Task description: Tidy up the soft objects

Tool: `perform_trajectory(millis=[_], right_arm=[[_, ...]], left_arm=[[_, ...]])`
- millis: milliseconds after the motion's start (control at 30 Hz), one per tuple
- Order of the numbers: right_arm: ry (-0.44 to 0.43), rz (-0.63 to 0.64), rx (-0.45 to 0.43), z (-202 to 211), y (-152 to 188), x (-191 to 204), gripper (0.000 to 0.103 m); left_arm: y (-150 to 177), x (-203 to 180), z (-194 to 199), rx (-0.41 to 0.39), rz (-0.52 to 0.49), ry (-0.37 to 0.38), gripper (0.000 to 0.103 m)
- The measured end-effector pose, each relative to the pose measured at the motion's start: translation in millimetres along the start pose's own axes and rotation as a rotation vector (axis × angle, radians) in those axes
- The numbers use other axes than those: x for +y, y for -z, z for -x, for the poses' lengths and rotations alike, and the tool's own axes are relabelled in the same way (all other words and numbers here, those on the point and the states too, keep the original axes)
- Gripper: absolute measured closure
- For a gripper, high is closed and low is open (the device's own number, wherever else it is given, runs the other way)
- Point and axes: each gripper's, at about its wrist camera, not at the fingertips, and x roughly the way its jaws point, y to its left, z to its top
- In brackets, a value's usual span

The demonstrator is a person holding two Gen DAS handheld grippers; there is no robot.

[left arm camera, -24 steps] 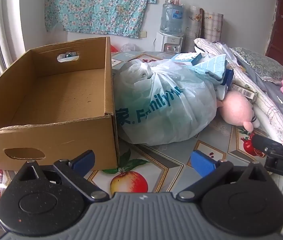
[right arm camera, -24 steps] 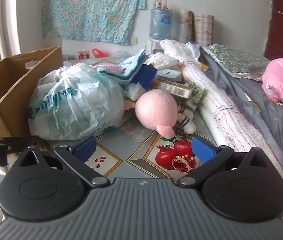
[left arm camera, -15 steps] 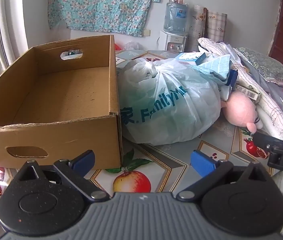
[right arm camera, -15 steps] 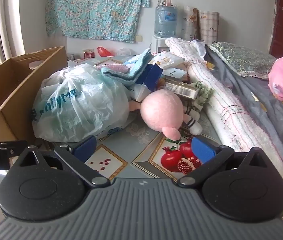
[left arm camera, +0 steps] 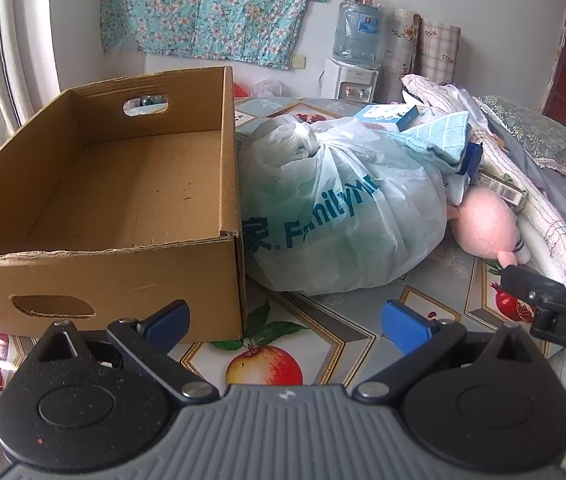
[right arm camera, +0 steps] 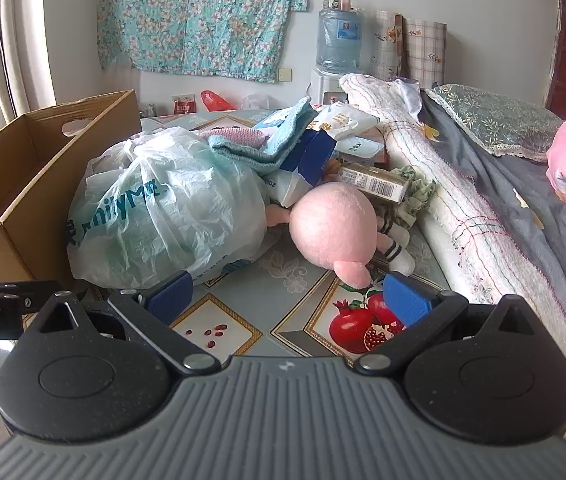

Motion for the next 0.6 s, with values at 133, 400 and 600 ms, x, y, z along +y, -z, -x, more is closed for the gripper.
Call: perform_trajectory(millis=[133,400,600], right_arm=[[0.005,0.005,0.000,-1.8,-2.5,-0.4,0.001],[0.013,0.013,-0.007,-0.7,-5.7,-0.8,0.001],[0.020,0.019,-0.014,1.8,-7.2,0.2,0.001]], left_arm=[[0.5,2.6,-0.3,0.003,0.008,-0.002,0.000],[-0.1,4.7,0.9,0.003,0.017,-0.003,0.000],[-1.2,4.5,0.9,0.004,0.017,-0.002,0.000]])
